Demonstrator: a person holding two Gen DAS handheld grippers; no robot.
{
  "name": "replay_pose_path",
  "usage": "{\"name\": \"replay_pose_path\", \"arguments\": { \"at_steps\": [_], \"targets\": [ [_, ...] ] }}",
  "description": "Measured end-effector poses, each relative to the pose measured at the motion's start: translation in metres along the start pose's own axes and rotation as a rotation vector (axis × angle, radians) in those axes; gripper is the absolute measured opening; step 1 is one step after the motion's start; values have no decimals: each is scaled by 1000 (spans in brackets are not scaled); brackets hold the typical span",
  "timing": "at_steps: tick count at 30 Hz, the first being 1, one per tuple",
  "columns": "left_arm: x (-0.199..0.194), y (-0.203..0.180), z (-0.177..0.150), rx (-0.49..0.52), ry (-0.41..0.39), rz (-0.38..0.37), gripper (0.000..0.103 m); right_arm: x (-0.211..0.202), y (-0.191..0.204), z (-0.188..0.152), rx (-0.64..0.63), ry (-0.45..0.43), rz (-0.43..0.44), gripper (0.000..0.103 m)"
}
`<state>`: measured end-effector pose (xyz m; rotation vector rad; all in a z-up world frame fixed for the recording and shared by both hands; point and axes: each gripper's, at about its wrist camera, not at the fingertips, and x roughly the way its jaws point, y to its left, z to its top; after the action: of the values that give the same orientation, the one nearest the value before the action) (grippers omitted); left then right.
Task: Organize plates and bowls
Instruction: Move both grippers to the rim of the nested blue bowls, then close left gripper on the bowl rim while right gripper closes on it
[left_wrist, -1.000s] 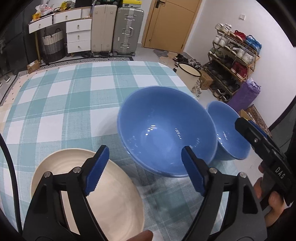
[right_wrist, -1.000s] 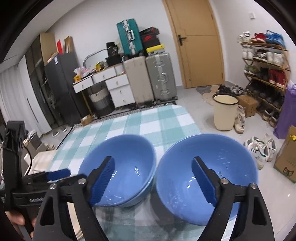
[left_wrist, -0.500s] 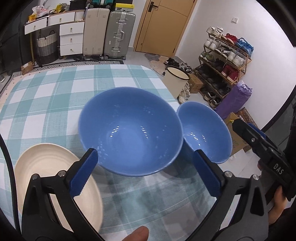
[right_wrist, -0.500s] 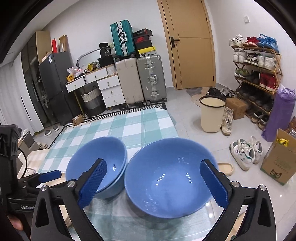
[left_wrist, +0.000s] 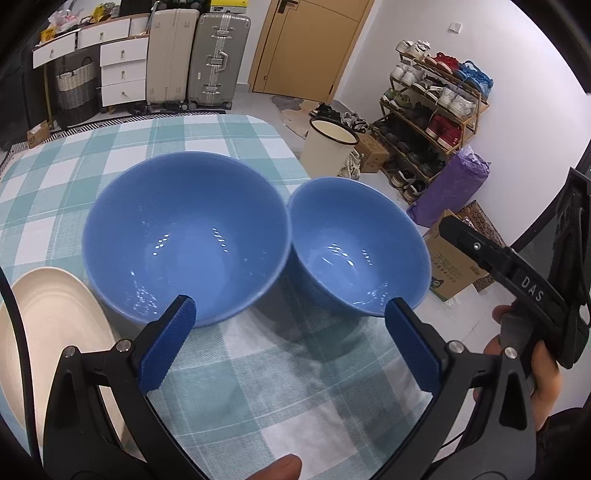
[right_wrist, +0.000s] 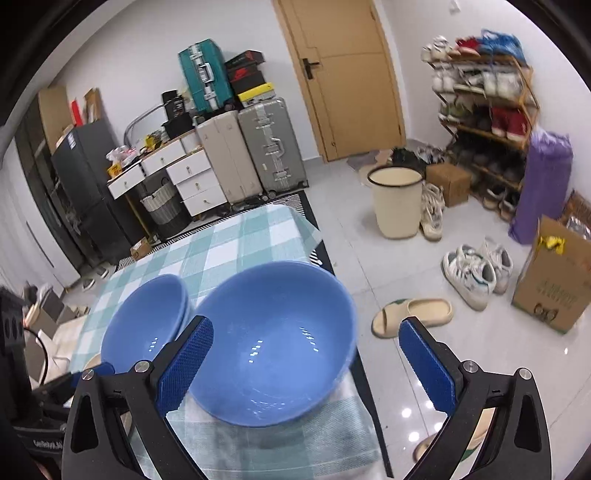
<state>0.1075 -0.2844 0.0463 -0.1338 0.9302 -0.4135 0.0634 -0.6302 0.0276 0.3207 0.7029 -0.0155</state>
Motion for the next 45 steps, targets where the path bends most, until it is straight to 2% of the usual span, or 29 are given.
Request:
{"name": "replay_pose_path", "arguments": {
  "at_steps": [5, 7, 8, 12, 16, 18, 20, 22, 28, 35, 39, 41, 45],
  "targets": [
    [2, -21, -6, 18, 7, -39, 100, -2, -13, 1, 22, -6, 15, 102],
    [3, -29, -9, 22, 17, -55, 85, -1, -16, 1, 26, -2, 14, 102],
    [5, -31, -10, 16, 24, -66, 81, -1, -19, 1, 36, -2, 19, 102],
    [13, -36, -14, -16, 43, -136, 70, 4, -22, 0, 52, 4, 19, 102],
    [27, -38, -15, -36, 49, -118, 62, 8, -22, -1, 59, 8, 39, 100],
    [34, -37, -16, -52, 48, -109, 60, 13, -21, -3, 56, 17, 43, 94],
    [41, -38, -16, -61, 50, -98, 58, 19, -19, -4, 55, 37, 42, 81],
    [49, -37, -17, -64, 59, -92, 54, 24, -18, -5, 56, 50, 41, 79],
    [66, -32, -17, -71, 43, -39, 48, 31, -17, -8, 57, 51, 54, 78],
    [77, -25, -14, -88, 22, -30, 41, 47, -21, -14, 63, 78, 35, 51],
    [79, -21, -12, -79, 13, -35, 32, 53, -20, -17, 60, 80, 49, 42],
    [79, -23, -11, -70, 9, -33, 27, 54, -18, -18, 50, 77, 49, 33],
    [81, -25, -10, -60, 6, -24, 27, 55, -15, -19, 35, 68, 32, 25]
  ]
}}
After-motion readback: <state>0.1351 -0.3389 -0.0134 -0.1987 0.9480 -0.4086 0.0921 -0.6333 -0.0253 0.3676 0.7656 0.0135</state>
